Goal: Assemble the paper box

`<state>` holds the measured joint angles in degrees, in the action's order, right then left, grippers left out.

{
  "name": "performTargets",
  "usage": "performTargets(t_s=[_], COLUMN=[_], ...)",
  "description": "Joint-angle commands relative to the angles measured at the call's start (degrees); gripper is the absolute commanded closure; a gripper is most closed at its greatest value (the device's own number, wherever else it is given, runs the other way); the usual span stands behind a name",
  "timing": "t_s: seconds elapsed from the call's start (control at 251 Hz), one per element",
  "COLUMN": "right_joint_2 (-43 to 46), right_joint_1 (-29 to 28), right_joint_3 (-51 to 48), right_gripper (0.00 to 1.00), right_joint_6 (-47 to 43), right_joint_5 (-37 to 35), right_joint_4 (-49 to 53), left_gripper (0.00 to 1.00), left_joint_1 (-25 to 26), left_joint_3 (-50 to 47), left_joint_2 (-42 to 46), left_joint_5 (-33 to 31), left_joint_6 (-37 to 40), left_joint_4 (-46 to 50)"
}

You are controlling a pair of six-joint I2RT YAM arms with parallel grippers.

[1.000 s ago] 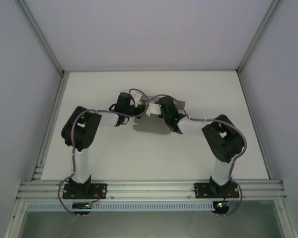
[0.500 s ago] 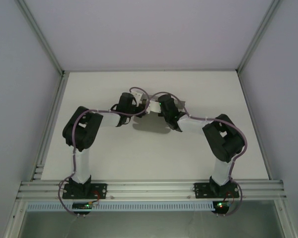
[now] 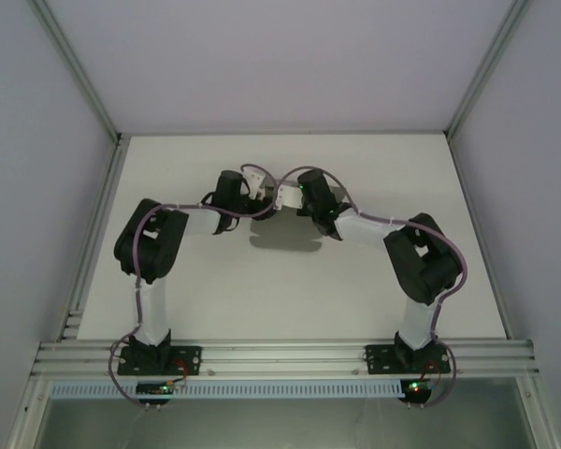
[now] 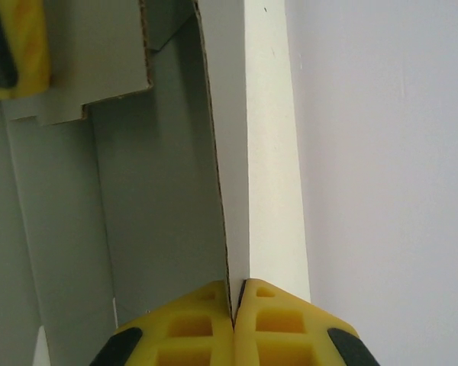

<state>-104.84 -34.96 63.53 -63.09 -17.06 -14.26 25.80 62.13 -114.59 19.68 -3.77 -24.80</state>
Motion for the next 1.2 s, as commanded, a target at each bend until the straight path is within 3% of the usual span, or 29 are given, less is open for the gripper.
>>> performTargets(t_s=[0.0, 0.156, 0.431, 0.555, 0.758, 1.129, 1.197], right_joint_2=[-3.8, -4.1, -2.2, -3.1, 0.3, 1.7, 1.6], right_joint_1=[-0.5, -0.3, -2.0, -2.9, -6.5, -11.3, -11.7], right_joint_3=[-0.6, -3.7, -6.5, -4.6, -1.6, -3.1, -2.8], right_gripper=[1.00, 1.00, 1.00, 1.00, 1.00, 1.00, 1.00], right_joint_6=[4.1, 3.9, 5.7, 7.0, 17.8, 20.9, 22.2], right_joint_5=[7.9, 2.4, 5.4, 0.3, -3.3, -5.7, -3.4], right_joint_4=[9.9, -1.3, -2.8, -2.9, 3.0, 4.4, 6.2], left_gripper=[0.35, 0.49, 0.49, 0.52, 0.59, 0.59, 0.68], left_joint_1=[-0.2, -1.9, -2.4, -2.3, -0.5, 1.1, 1.8], left_joint_3=[2.0, -1.1, -1.6, -2.9, -7.9, -9.7, -8.7], left_joint_2=[0.8, 2.1, 2.2, 2.8, 7.1, 8.4, 7.6], left_joint_5=[10.6, 13.1, 15.8, 15.9, 8.2, 1.9, -0.8], left_joint_6=[1.6, -0.2, 0.3, -1.0, -4.6, -5.8, -6.7], left_joint_4=[-7.8, -8.2, -7.2, -7.2, -10.1, -9.7, -9.7])
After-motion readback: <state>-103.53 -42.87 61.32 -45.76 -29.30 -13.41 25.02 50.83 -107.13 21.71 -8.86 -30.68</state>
